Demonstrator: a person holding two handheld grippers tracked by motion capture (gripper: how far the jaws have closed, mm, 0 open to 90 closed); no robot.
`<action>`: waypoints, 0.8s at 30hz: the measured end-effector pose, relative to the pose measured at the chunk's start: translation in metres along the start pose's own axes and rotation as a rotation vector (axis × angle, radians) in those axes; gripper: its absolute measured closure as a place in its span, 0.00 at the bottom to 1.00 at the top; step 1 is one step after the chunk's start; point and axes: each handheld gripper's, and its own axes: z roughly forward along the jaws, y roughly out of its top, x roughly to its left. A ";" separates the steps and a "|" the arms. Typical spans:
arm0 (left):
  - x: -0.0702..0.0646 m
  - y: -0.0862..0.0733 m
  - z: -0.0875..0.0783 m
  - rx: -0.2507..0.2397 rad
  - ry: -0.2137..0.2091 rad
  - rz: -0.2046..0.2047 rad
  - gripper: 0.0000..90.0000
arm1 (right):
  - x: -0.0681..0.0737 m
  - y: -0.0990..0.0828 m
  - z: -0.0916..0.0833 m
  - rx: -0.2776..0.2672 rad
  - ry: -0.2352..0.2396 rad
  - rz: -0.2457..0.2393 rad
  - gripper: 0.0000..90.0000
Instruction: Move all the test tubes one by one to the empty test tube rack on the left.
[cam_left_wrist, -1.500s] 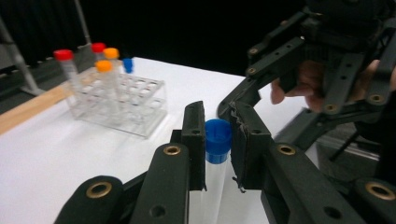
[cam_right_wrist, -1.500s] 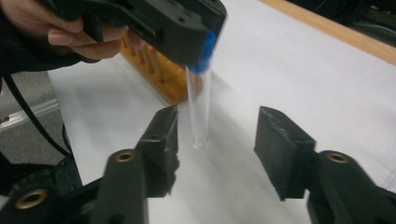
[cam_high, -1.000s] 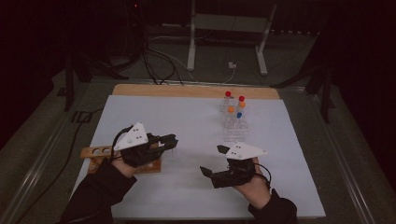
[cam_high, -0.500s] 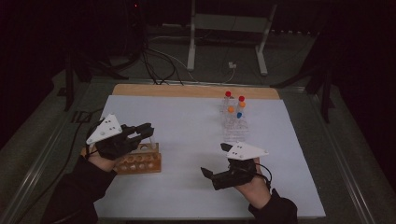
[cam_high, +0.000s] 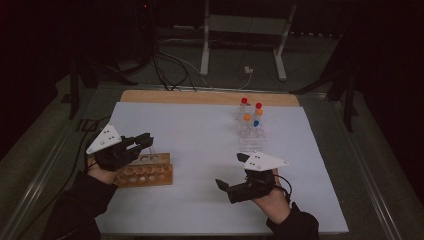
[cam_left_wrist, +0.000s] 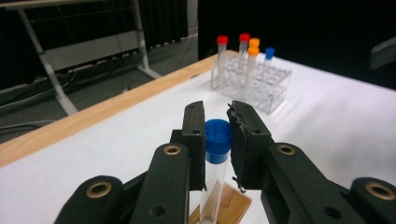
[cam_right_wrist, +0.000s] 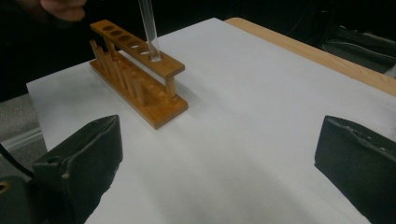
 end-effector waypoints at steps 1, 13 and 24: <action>0.001 -0.002 0.001 0.000 -0.001 -0.006 0.87 | 0.000 0.000 0.000 0.002 0.001 -0.004 0.01; 0.000 -0.035 0.012 0.032 -0.001 -0.062 0.87 | 0.000 -0.002 0.000 0.005 0.005 0.005 0.01; -0.005 -0.053 0.017 0.049 0.018 -0.090 0.86 | 0.000 -0.003 -0.001 0.002 0.006 0.007 0.01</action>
